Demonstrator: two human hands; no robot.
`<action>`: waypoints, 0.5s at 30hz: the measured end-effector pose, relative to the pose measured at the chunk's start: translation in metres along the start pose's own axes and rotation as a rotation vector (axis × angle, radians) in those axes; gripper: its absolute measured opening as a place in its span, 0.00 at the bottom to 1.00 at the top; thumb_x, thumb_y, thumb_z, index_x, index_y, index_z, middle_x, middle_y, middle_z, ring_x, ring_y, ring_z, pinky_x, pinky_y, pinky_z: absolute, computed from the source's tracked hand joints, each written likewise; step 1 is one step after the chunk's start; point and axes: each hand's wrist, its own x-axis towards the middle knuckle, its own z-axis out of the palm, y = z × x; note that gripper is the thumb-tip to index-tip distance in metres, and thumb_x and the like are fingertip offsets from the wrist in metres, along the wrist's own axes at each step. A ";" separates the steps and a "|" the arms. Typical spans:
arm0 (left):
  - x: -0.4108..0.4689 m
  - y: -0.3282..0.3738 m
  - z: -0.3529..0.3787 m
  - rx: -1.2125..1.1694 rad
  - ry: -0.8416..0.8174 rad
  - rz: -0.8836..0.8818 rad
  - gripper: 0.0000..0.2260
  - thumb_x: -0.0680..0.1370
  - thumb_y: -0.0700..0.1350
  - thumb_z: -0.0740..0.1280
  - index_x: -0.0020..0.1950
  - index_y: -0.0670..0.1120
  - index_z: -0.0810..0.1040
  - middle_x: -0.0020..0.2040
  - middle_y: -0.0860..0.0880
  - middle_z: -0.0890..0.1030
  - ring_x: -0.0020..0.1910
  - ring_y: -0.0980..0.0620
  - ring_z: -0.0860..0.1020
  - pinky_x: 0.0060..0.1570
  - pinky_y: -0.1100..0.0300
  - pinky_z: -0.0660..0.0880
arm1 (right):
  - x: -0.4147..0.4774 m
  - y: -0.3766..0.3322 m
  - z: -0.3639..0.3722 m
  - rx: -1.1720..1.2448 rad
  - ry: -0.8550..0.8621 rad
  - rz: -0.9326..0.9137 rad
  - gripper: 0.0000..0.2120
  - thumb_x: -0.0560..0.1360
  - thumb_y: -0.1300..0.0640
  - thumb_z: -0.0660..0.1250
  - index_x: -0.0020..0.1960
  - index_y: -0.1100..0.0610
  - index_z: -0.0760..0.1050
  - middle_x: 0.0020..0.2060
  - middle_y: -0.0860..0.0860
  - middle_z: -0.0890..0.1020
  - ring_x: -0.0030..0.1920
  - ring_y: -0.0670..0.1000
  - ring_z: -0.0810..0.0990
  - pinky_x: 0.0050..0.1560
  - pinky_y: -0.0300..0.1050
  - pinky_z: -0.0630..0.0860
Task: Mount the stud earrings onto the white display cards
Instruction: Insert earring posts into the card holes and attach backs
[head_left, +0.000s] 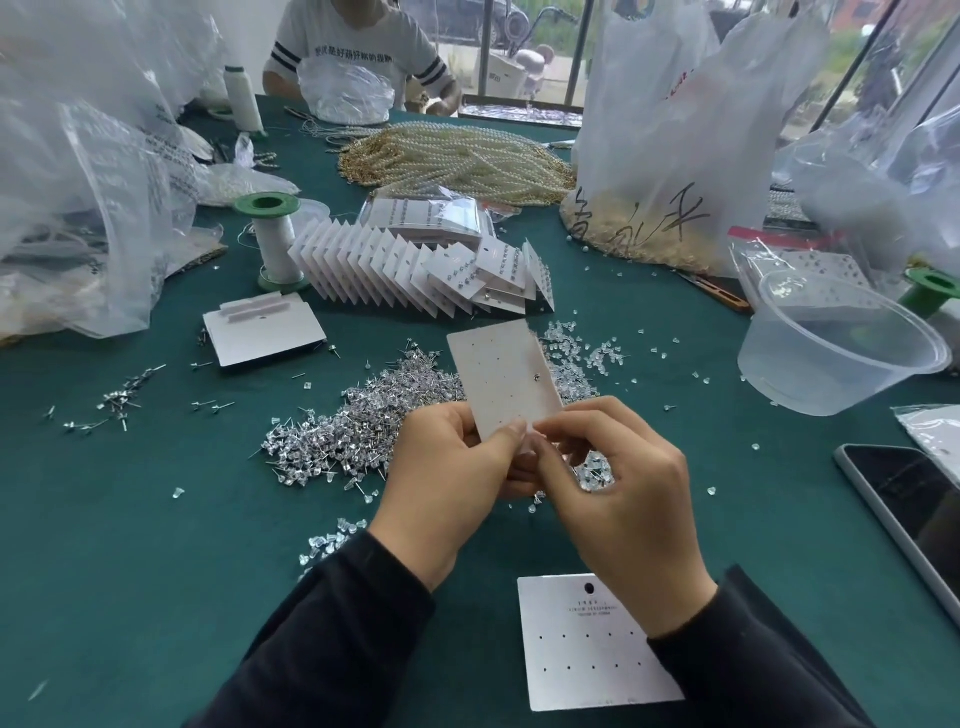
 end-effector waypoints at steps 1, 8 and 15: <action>0.000 0.000 0.000 0.006 0.007 0.005 0.09 0.75 0.34 0.64 0.35 0.41 0.78 0.24 0.50 0.80 0.24 0.55 0.79 0.24 0.66 0.75 | 0.000 0.000 0.000 -0.001 0.007 0.004 0.01 0.67 0.66 0.70 0.38 0.62 0.80 0.35 0.52 0.79 0.33 0.46 0.75 0.35 0.38 0.74; 0.003 -0.008 -0.001 0.132 0.042 0.074 0.06 0.74 0.34 0.66 0.38 0.40 0.79 0.27 0.50 0.81 0.26 0.54 0.80 0.25 0.65 0.75 | -0.001 -0.001 0.001 -0.035 -0.017 0.013 0.02 0.67 0.67 0.68 0.36 0.63 0.78 0.34 0.52 0.78 0.33 0.45 0.73 0.35 0.36 0.72; 0.003 -0.013 -0.002 0.304 0.111 0.153 0.07 0.72 0.37 0.68 0.35 0.45 0.80 0.32 0.48 0.83 0.30 0.51 0.82 0.28 0.60 0.78 | -0.001 -0.001 0.004 -0.074 -0.052 0.013 0.02 0.67 0.67 0.68 0.36 0.62 0.77 0.34 0.52 0.77 0.33 0.44 0.70 0.35 0.37 0.71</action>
